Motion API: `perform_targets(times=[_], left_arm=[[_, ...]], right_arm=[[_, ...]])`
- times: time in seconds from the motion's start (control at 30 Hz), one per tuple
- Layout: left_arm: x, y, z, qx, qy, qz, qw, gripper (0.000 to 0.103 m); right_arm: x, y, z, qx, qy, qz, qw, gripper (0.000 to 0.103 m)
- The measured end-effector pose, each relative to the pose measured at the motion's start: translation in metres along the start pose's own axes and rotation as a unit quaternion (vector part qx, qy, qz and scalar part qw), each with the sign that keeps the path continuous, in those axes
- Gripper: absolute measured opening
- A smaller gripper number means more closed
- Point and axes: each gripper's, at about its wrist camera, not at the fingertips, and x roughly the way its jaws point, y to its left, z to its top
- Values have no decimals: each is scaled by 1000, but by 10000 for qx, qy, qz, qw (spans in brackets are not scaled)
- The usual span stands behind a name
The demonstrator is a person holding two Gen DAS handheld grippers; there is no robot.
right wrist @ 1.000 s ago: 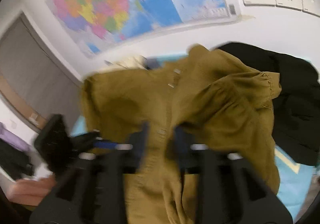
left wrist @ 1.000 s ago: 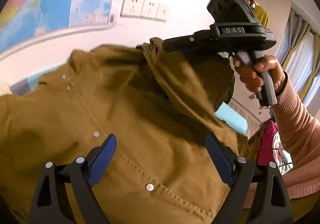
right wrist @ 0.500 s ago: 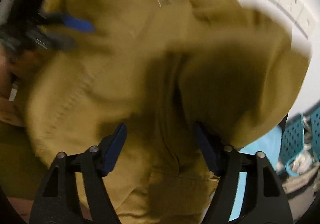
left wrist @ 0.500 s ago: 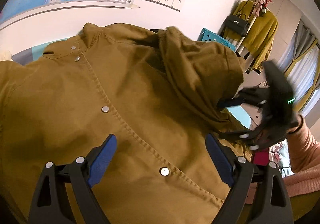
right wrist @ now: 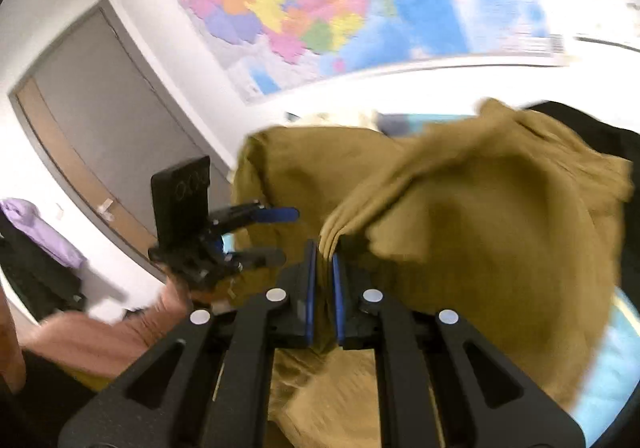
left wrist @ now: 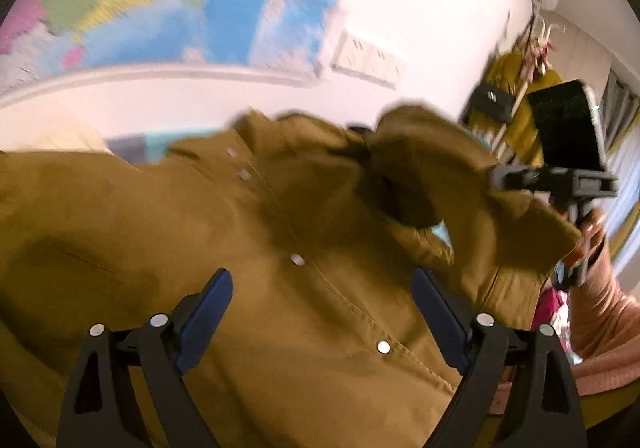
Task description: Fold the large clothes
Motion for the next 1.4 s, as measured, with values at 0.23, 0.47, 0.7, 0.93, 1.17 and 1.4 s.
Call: perform_targets(times=[0.23, 0.47, 0.7, 0.93, 1.17, 1.4], left_arm=[[-27, 28, -7, -159, 37, 489, 9987, 94], [7, 25, -33, -74, 624, 228, 9978, 96], [52, 11, -48, 48, 1221, -149, 9924, 96], [99, 16, -40, -95, 1691, 20, 9856, 59], [91, 60, -22, -772, 1700, 158, 9823, 9], [65, 100, 29, -958, 1009, 791, 9871, 2]], right_arm=[[107, -35, 12, 610, 686, 372, 9951, 10], [122, -79, 14, 1160, 611, -5, 9914, 62], [-7, -131, 15, 975, -745, -1358, 9831, 71], [-25, -235, -12, 2063, -723, -1933, 9565, 82], [0, -255, -16, 1723, -496, -1705, 9689, 38], [-65, -238, -4, 1512, -1230, -1568, 9682, 8]])
